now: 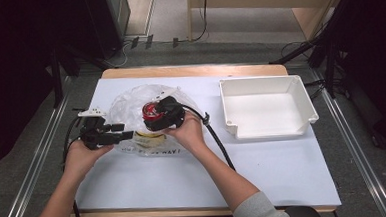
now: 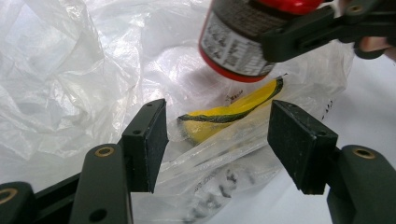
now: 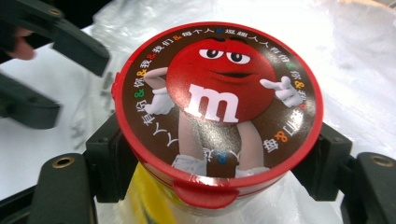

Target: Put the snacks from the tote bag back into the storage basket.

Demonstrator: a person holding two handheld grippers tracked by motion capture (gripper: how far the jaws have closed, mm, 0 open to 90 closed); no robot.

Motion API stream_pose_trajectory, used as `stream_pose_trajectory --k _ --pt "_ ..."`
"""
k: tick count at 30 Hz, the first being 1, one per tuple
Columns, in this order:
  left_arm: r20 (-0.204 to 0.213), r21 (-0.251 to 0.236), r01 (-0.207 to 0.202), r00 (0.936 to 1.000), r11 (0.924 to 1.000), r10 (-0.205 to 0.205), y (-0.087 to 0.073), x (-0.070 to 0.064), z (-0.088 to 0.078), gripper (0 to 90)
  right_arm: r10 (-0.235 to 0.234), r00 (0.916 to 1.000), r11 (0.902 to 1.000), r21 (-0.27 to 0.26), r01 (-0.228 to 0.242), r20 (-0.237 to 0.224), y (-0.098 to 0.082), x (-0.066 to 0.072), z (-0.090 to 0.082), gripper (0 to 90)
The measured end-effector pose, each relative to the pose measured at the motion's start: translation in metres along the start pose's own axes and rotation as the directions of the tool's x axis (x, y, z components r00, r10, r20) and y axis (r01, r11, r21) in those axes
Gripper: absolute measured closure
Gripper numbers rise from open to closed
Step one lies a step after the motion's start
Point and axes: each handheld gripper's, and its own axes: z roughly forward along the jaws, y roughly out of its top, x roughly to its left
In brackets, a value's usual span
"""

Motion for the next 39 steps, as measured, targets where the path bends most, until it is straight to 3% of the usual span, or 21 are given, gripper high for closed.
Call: stream_pose_trajectory --k 18,22,27,39 --pt "-0.001 0.002 -0.002 1.0 1.0 0.002 0.0 0.0 0.001 38.8 -0.022 0.9967 0.9998 0.002 0.022 -0.078 -0.007 0.005 -0.041 26.4" --pt "0.002 0.007 -0.001 1.0 1.0 0.001 0.0 -0.001 0.002 38.9 -0.043 0.9965 0.9991 0.004 0.043 -0.072 -0.01 0.005 -0.051 26.4" --pt "0.008 0.008 0.002 1.0 1.0 -0.003 0.0 -0.002 0.003 39.5 -0.036 0.9961 0.9992 0.013 0.038 -0.081 -0.015 0.004 -0.058 26.4" --pt "0.005 0.022 -0.035 0.9994 0.9991 0.035 -0.001 -0.005 0.006 36.8 -0.028 0.9952 0.9994 0.017 0.03 -0.094 -0.025 0.003 -0.076 26.4"
